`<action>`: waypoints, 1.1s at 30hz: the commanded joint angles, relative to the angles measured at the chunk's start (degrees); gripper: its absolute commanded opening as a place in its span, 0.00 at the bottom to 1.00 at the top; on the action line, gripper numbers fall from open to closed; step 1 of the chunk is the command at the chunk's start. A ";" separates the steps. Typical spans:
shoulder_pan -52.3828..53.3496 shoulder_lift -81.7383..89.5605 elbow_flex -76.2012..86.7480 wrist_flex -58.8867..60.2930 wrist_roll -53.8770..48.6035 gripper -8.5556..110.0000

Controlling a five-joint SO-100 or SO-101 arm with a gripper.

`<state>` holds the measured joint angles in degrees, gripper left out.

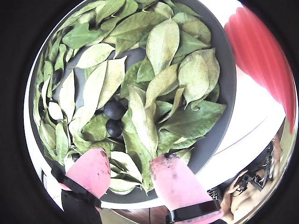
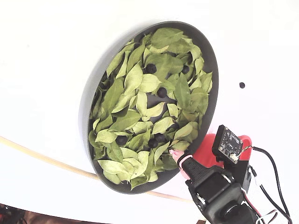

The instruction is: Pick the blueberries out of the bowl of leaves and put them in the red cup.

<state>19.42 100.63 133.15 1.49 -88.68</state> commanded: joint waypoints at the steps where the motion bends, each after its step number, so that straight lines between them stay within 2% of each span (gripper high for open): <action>1: -0.44 0.62 -3.25 -1.05 0.79 0.21; 33: -2.02 -8.35 -7.56 -4.83 1.32 0.21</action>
<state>17.58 91.58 127.88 -2.46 -87.63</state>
